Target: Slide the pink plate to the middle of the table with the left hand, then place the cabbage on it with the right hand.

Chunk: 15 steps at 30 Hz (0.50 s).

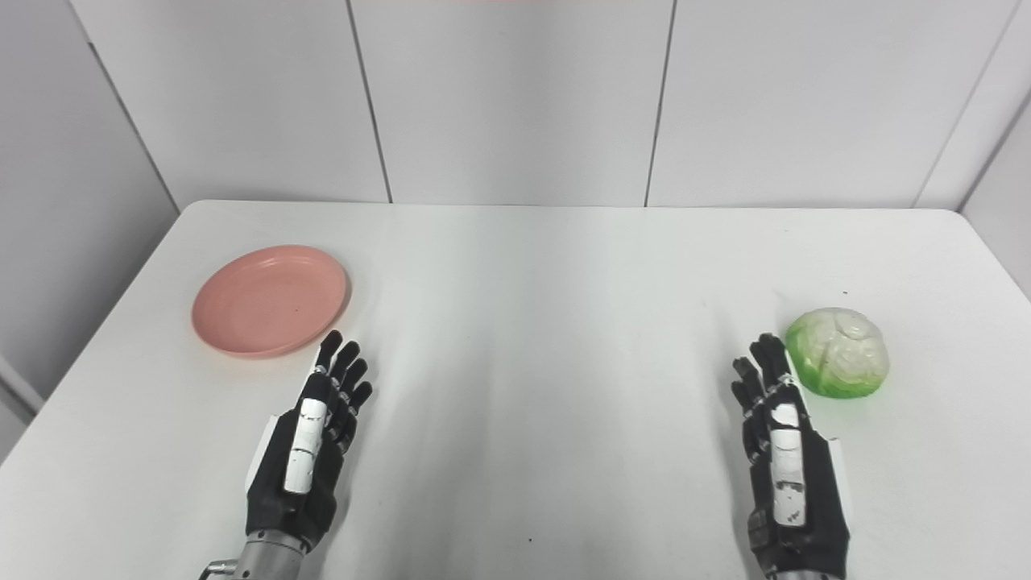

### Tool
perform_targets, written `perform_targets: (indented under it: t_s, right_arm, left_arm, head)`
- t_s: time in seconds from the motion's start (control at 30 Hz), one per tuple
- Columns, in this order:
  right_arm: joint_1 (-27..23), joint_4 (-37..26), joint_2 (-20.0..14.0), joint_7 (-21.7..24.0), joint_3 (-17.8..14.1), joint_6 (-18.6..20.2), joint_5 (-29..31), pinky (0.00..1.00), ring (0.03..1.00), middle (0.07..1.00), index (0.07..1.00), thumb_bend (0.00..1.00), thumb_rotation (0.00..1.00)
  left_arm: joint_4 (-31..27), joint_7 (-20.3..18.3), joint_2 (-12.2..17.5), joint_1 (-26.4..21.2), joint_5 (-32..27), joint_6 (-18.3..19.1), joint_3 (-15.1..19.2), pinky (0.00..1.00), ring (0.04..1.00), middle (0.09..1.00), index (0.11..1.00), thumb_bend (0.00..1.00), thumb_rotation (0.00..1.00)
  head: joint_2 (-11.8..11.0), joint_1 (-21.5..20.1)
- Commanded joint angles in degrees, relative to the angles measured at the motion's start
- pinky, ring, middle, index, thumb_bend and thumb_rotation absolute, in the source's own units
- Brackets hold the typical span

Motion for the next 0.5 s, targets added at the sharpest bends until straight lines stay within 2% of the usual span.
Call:
perform_targets:
  t_s: [0.0,0.27,0.47]
  right_arm:
    - [4.25,-0.8,-1.14,1.07,0.34,-1.2,-0.31,0.97,0.946,0.966,0.951,0.87,0.91]
    - [5.0,0.19,-0.9,2.0,0.13,-2.6,-0.38,0.98,0.948,0.968,0.946,0.86,0.91]
    - [5.1,0.94,-0.75,2.64,-0.33,-2.83,-0.08,0.98,0.949,0.97,0.951,0.88,0.91]
  left_arm:
    - [-1.57,0.08,1.93,2.33,0.41,-2.89,-0.29,1.0,1.0,1.0,1.0,0.91,0.83]
    - [-0.86,-0.4,2.14,3.18,-0.29,-3.89,-0.48,1.0,1.0,1.0,1.0,0.89,0.82]
    - [0.02,-0.11,2.07,3.31,-0.01,-4.93,-0.67,1.0,1.0,1.0,1.0,0.88,0.83]
  head:
    - [-0.1,-0.08]
    - [-2.57,0.02]
    - [-2.91,-0.17]
